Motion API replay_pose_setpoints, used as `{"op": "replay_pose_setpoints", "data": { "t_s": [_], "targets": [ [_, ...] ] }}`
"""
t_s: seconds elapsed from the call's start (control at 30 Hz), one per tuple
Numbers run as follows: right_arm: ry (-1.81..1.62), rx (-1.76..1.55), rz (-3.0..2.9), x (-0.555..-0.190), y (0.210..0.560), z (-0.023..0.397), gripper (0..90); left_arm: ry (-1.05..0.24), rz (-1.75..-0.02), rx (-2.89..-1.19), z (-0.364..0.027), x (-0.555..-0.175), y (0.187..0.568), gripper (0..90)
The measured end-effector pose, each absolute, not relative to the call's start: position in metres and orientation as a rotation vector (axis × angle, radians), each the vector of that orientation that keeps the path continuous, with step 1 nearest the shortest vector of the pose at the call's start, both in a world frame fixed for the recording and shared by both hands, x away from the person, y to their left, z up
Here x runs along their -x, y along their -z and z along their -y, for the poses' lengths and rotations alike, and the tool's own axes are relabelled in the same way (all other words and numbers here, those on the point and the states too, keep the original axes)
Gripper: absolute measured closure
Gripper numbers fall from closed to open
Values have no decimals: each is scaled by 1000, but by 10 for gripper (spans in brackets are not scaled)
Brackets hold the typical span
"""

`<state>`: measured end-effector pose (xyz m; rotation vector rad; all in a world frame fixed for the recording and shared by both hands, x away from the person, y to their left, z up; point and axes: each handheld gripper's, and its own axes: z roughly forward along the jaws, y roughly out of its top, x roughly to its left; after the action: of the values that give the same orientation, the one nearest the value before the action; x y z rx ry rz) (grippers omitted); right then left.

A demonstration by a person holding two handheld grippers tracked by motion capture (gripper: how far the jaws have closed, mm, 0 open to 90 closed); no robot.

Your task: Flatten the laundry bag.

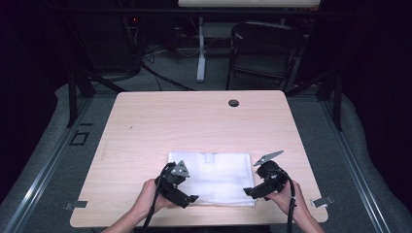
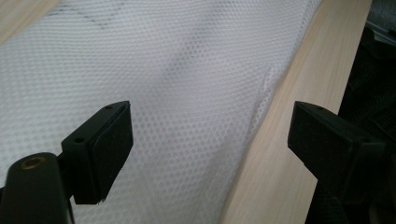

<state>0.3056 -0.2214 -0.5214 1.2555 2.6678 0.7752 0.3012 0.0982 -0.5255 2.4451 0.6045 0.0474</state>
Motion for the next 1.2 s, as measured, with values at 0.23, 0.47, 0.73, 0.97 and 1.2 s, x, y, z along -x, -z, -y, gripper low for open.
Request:
{"op": "replay_pose_setpoints", "data": {
  "t_s": [0.23, 0.47, 0.73, 0.97, 1.2],
  "targets": [
    [-774, -1252, -2667, -306, 522, 223, 94, -23, -532, -2503, -74, -301, 537, 167],
    [-779, -1255, -2674, -306, 523, 224, 109, -17, -455, -2564, -55, -301, 545, 297],
    [-748, -1257, -2680, -306, 524, 223, 126, -13, -409, -2590, -47, -301, 554, 571],
    [-741, -1250, -2687, -306, 525, 223, 189, -13, -428, -2571, -46, -303, 558, 767],
    [-756, -1245, -2685, -303, 524, 221, 303, -20, -440, -2577, -45, -305, 558, 865]
  ]
}}
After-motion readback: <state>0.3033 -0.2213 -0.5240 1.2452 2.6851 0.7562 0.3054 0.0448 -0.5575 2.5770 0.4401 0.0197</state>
